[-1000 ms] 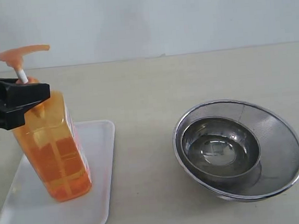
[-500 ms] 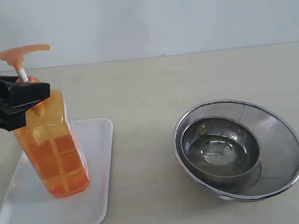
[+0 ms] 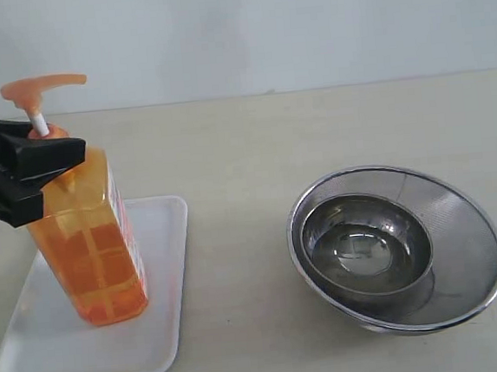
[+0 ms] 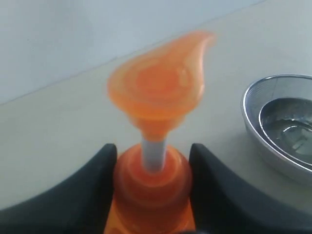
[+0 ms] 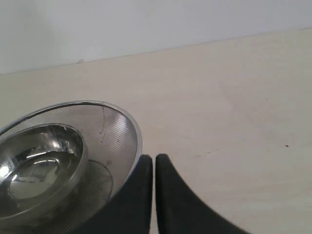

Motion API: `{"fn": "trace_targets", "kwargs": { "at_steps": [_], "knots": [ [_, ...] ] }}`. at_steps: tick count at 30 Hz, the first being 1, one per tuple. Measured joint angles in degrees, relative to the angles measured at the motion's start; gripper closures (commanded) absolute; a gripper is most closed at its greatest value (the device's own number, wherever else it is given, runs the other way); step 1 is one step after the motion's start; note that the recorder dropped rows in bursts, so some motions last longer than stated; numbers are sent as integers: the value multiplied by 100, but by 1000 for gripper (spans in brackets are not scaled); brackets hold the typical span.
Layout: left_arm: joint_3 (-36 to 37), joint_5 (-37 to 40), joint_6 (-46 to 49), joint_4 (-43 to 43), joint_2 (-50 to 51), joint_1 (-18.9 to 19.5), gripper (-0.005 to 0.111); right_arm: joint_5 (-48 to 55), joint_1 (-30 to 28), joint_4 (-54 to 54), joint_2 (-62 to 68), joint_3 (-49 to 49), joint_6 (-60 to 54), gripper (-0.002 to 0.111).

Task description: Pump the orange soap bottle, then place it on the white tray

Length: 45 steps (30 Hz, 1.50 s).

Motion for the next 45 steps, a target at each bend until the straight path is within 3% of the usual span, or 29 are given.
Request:
{"fn": "trace_targets", "kwargs": {
  "at_steps": [18,45],
  "knots": [
    [-23,-182,561,119,-152,0,102,0,0,0,0,0,0,108],
    [-23,263,392,497,-152,0,102,0,0,0,0,0,0,108]
  ]
}}
